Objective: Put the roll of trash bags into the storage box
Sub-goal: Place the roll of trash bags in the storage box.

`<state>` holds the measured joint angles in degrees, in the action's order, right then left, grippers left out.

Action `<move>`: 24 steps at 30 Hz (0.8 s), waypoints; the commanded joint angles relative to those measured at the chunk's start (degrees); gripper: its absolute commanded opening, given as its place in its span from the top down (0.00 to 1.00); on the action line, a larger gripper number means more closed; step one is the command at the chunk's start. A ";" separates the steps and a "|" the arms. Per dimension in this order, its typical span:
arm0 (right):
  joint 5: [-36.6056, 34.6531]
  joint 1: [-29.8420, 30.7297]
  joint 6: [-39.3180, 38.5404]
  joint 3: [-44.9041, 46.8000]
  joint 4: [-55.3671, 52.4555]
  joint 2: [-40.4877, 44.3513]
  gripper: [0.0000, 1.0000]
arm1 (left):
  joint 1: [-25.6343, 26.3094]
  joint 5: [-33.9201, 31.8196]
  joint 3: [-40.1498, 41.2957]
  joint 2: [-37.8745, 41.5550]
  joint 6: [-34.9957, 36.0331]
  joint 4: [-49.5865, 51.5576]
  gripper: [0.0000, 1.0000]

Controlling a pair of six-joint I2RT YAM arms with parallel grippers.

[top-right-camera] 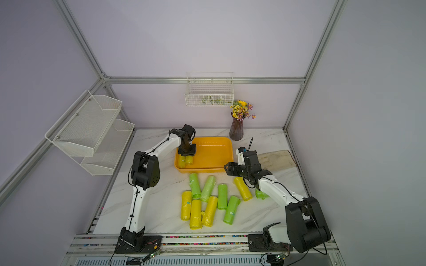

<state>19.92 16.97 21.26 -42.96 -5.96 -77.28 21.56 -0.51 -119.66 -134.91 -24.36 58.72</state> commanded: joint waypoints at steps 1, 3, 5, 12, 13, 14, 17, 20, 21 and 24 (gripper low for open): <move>1.76 -0.27 -2.26 -1.19 -0.26 0.15 0.22 | -0.20 -1.17 0.21 0.97 -1.39 2.39 0.78; 1.54 -0.27 -2.27 -0.77 -0.37 0.55 0.22 | -0.20 -1.50 0.21 0.97 -1.39 3.05 0.76; 1.58 -0.27 -2.23 -0.47 -0.37 0.64 0.23 | -0.20 -1.71 0.60 1.23 -1.56 3.23 0.70; 2.58 -0.34 -3.06 -1.20 -2.18 0.12 0.23 | -0.21 -2.41 0.44 1.99 -1.30 3.32 0.43; 2.26 -0.28 -3.16 -1.38 -2.59 0.18 0.22 | -0.28 -2.54 0.40 2.27 -1.30 3.34 0.41; 2.08 -0.27 -3.15 -1.50 -2.95 0.33 0.22 | -0.24 -2.69 0.34 2.54 -1.30 3.31 0.40; 1.32 -0.27 -3.19 -2.33 -4.12 0.66 0.23 | -0.20 -2.87 -0.11 3.67 -1.17 3.27 0.36; 0.66 -0.27 -3.30 -3.55 -5.38 0.65 0.22 | -0.21 -2.80 -0.79 5.18 -1.13 3.33 0.34; 0.43 -0.27 -3.37 -3.94 -5.78 0.68 0.22 | -0.20 -2.83 -1.13 5.91 -1.13 3.29 0.34; -0.19 -0.27 -3.16 -4.75 -6.44 0.65 0.23 | 0.10 -3.08 -1.60 8.20 -0.79 3.06 0.34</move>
<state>21.04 16.97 18.79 -45.98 -10.79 -77.28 21.56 -2.04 -119.15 -133.27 -25.06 61.19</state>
